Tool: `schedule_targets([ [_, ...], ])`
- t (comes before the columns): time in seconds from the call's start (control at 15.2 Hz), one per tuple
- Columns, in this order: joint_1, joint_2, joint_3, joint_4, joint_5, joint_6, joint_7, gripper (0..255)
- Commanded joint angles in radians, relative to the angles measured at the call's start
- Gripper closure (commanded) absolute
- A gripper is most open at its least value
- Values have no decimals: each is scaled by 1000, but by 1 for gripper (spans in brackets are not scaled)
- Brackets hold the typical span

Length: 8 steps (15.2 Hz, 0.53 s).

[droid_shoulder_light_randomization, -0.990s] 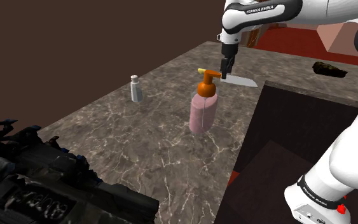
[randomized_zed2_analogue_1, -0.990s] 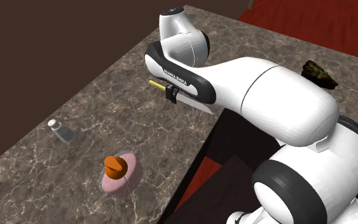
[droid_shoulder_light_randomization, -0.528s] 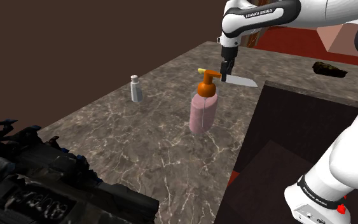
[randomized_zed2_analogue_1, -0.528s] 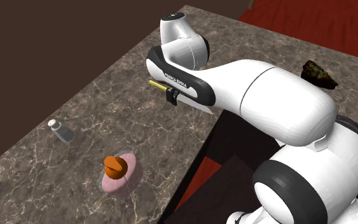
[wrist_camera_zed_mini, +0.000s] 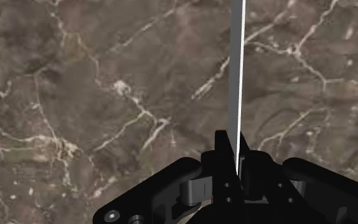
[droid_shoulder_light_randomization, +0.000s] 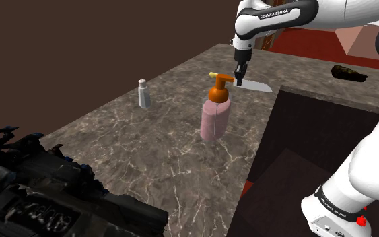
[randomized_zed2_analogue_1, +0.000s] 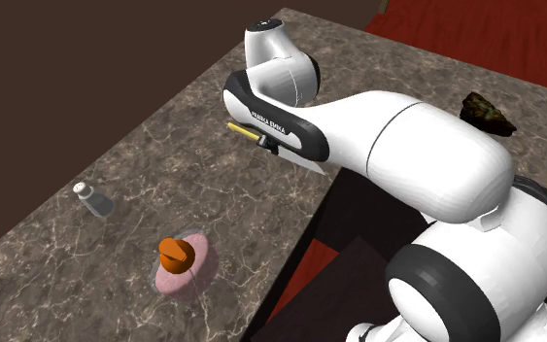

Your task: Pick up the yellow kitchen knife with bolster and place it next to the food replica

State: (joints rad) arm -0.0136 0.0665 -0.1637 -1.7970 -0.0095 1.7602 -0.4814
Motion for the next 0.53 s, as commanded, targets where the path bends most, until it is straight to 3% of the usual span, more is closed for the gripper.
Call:
schedule_targets([
  [0.0,0,0,0,0,0,0,0,255],
  [0.46,0,-4,0,49,-1,-53,0,255],
])
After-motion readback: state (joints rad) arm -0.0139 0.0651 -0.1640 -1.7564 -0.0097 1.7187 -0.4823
